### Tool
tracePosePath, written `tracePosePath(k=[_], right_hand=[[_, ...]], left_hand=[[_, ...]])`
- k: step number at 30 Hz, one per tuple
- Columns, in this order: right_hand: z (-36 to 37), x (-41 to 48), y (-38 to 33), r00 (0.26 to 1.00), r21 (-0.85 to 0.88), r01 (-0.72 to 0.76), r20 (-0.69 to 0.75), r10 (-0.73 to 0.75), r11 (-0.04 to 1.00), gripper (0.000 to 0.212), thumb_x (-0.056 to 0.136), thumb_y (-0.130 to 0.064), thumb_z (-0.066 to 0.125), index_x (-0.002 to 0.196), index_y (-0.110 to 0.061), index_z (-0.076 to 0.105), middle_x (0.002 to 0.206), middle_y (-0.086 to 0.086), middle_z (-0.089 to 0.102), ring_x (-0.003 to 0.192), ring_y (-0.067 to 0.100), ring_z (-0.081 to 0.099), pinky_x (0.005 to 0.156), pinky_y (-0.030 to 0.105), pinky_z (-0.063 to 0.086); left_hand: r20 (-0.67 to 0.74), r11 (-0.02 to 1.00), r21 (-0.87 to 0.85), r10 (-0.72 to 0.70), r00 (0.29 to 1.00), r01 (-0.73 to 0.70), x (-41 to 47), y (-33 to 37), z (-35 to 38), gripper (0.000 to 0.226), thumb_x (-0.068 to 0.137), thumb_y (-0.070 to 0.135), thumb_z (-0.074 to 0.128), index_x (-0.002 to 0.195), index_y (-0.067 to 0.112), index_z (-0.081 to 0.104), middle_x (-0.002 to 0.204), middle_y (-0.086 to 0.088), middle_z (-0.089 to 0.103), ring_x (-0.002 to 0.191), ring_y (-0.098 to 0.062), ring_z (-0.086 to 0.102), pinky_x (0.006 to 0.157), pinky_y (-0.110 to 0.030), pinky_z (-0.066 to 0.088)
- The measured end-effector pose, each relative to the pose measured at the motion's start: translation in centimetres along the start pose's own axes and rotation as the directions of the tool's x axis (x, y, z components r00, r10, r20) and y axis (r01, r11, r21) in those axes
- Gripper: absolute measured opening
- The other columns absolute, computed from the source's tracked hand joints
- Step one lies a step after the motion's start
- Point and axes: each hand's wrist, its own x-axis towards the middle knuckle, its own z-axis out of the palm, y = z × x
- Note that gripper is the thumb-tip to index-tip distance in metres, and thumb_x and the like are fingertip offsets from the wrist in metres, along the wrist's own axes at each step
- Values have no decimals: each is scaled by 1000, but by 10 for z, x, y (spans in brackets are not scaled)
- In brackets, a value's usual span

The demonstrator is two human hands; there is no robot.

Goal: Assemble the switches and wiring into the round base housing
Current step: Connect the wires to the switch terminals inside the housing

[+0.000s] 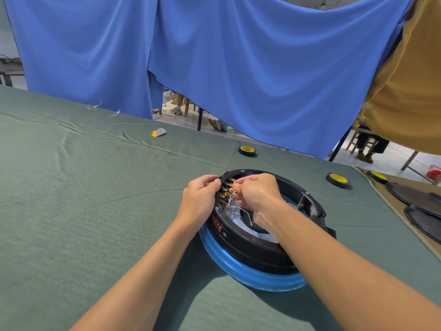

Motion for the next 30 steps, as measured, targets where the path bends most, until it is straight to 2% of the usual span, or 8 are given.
tracePosePath(k=[9,13,17,22,25,27,30], right_hand=[[2,1,-3,998,-123,67,-1,-68,990,13,89,-5,65,80,-10,71,79,7,72,74,15,68,62,26,51],[4,4,-6,992,-215,122,15,-122,969,14,90,-6,65,78,-12,71,84,7,72,85,20,68,77,35,59],[7,7,-9,988,-267,149,9,-153,952,11,89,-7,65,83,-11,72,82,6,72,87,23,68,79,40,59],[-1,5,-10,965,-363,259,133,-225,895,25,92,-8,61,72,-22,65,90,7,70,93,23,66,83,41,58],[-11,1,-9,918,-459,389,263,-296,799,12,92,-12,62,90,-22,68,99,4,69,95,20,65,88,38,56],[-15,-1,-7,881,-562,473,322,-348,678,20,92,-17,62,111,-22,67,109,2,68,99,16,61,88,32,52],[-21,-5,0,799,-675,573,334,-500,464,27,92,-22,63,120,-23,65,118,0,65,108,18,58,92,35,49]], left_hand=[[7,1000,-3,-13,1000,13,2,-2,0,32,96,23,54,123,10,67,117,-6,70,113,-23,62,104,-46,45],[14,1000,2,-12,1000,12,4,-3,0,35,96,23,55,127,10,64,120,-6,68,116,-22,61,105,-45,44],[3,1000,-1,4,1000,-4,4,-3,1,38,96,23,55,133,12,58,127,-5,65,119,-19,58,108,-43,42],[-22,1000,-10,16,1000,-16,3,-3,2,38,96,23,56,132,13,59,123,-2,66,113,-15,60,104,-37,45],[-26,1000,-11,20,999,-21,3,-3,1,37,95,22,56,131,14,60,115,3,66,111,-13,60,99,-31,46],[-21,1000,-19,16,1000,-17,3,-3,1,36,95,21,56,131,14,60,115,2,66,111,-14,61,99,-33,47],[-13,1000,-26,13,1000,-13,3,-3,1,36,95,21,56,130,13,60,119,-1,67,112,-15,61,102,-38,47]])
